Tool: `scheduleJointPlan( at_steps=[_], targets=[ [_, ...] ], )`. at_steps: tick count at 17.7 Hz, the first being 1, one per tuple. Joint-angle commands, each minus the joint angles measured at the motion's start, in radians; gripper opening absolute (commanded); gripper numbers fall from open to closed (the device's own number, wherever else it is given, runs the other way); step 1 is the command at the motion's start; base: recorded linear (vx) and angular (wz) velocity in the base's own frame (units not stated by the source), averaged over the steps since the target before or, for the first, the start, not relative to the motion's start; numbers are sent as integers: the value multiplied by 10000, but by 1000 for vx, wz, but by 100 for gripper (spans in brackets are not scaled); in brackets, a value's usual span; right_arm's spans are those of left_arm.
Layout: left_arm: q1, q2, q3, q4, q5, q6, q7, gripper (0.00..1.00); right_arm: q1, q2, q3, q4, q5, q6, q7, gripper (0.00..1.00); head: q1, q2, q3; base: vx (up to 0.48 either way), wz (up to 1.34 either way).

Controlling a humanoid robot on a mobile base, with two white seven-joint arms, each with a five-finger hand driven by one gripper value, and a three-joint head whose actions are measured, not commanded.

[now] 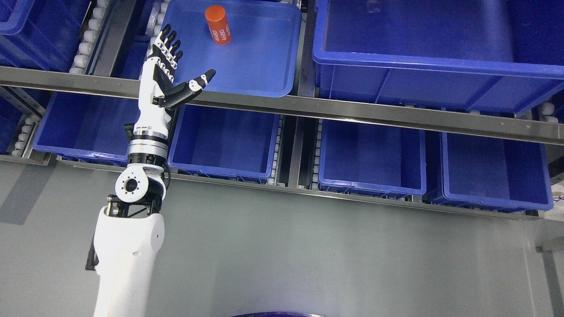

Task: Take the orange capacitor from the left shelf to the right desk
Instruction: 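Reach the open left hand toward the orange capacitor in the blue bin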

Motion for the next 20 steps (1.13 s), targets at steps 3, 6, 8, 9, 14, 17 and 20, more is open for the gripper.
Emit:
scheduleJointPlan(
  at_steps=[3,6,8,9,14,17,20],
  targets=[
    [46,175,-229,-21,-7,-9,-7,100,30,-175,-169,-175,30,4,0,100,0,0,0,0,0],
    [46,175,-92,-21,-7,-9,-7,100,30,-175,-169,-175,30,4,0,100,0,0,0,0,0],
    [46,175,0,-21,-7,6,-7,100,30,-175,-169,-175,30,4,0,100,0,0,0,0,0],
    [31,175,92,-21,-23,37,-7,100,30,-175,-169,-175,30,4,0,100,0,0,0,15,0],
    [-152,175,522,192,-266,619,-23,100,30,-175,-169,-175,30,4,0,100,0,0,0,48,-9],
    [-214,198,782,331,-621,559,-557,100,30,-175,-169,-175,30,4,0,100,0,0,0,126,-2],
    [-214,368,1059,331,-636,589,-1402,100,30,-175,-169,-175,30,4,0,100,0,0,0,168,4]
  ],
)
